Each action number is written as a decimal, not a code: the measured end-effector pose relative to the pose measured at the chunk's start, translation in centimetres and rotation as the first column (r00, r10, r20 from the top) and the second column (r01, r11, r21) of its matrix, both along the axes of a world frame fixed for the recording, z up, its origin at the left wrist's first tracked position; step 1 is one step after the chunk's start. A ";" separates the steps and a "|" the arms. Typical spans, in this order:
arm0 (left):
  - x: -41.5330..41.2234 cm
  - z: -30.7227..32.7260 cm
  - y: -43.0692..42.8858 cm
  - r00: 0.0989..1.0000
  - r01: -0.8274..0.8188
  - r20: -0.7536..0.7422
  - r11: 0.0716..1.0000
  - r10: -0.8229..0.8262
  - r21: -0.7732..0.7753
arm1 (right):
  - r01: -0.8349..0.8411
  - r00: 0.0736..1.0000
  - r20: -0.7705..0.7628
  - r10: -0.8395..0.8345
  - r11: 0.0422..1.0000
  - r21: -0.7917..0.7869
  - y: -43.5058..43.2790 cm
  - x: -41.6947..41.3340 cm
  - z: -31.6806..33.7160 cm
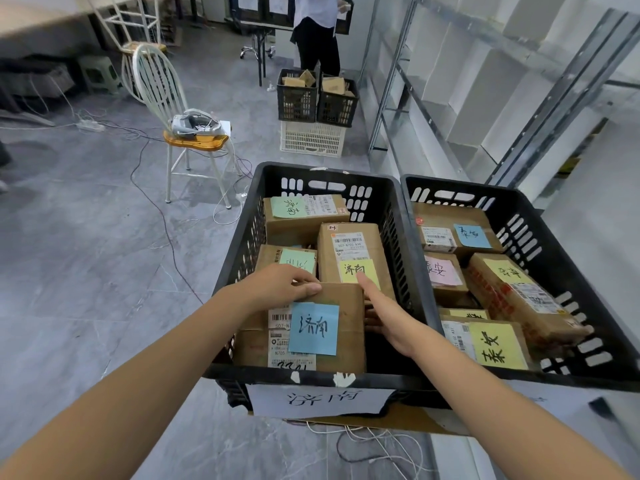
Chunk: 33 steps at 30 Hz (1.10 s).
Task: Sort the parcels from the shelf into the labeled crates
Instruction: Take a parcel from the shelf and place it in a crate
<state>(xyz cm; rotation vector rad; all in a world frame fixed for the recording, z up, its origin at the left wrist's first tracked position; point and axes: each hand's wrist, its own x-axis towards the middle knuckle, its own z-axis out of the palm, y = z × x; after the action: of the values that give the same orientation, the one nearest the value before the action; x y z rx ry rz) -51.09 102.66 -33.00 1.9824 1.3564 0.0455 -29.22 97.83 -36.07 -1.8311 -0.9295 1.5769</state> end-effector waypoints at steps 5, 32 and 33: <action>-0.4 -0.1 0.1 0.999 0.008 0.039 1.000 -0.007 -0.012 | 0.243 0.961 -0.139 -0.237 0.970 0.027 0.4 -0.3 -0.3; -0.1 -1.2 0.9 0.994 -0.019 -0.106 0.998 0.025 0.056 | -0.139 0.990 0.033 0.139 0.990 -0.021 -0.3 -0.6 -0.9; -0.1 -1.0 1.0 0.996 -0.029 -0.083 0.998 0.034 0.052 | -0.148 0.989 0.022 0.149 0.988 -0.036 -0.3 -0.5 -0.6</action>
<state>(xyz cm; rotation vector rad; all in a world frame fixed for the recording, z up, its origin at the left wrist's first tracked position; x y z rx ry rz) -51.20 103.69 -34.03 2.0256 1.4535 0.0113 -29.69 97.48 -36.69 -1.8461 -1.0781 1.6716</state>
